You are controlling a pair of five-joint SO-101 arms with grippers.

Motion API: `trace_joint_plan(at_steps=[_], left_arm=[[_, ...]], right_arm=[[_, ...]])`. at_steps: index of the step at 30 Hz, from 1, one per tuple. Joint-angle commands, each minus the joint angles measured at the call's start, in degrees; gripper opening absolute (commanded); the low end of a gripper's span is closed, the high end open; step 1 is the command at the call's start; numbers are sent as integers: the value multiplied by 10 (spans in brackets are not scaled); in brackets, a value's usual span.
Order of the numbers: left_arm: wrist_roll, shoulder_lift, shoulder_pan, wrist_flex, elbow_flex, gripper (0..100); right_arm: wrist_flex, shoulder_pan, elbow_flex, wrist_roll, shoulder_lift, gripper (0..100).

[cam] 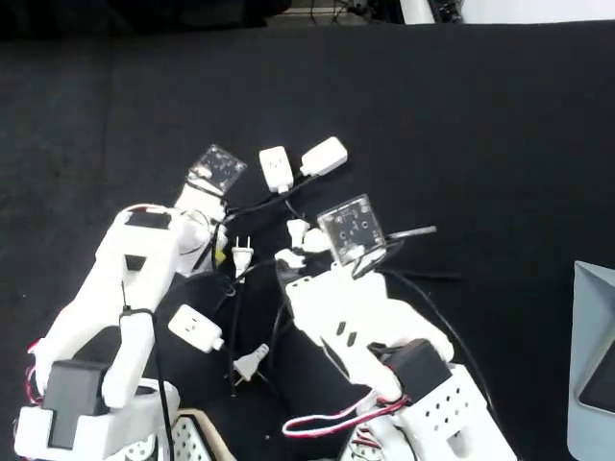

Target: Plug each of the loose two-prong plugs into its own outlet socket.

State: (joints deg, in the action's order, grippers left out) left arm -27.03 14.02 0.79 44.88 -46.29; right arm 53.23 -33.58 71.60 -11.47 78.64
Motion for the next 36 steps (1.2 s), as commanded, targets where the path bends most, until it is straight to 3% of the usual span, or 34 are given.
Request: trace_joint_plan(at_steps=[1, 5, 9, 16, 26, 32, 36], left_arm=[[48, 40, -1, 47, 56, 297], [51, 85, -7, 90, 71, 296], [62, 140, -58, 108, 76, 295], [190, 248, -200, 107, 25, 295], [338, 393, -289, 77, -133, 295], [363, 469, -313, 13, -223, 295], [361, 504, -313, 8, -255, 295]], right_arm=[[-11, 17, -3, -4, 1, 12], [-11, 16, -3, -2, 1, 12], [-11, 17, -9, 6, 0, 12], [-64, -2, -23, 36, -31, 12], [-69, -125, -185, 36, -316, 12], [-94, -167, -286, 41, -479, 12], [-146, -169, -324, 88, -584, 12]])
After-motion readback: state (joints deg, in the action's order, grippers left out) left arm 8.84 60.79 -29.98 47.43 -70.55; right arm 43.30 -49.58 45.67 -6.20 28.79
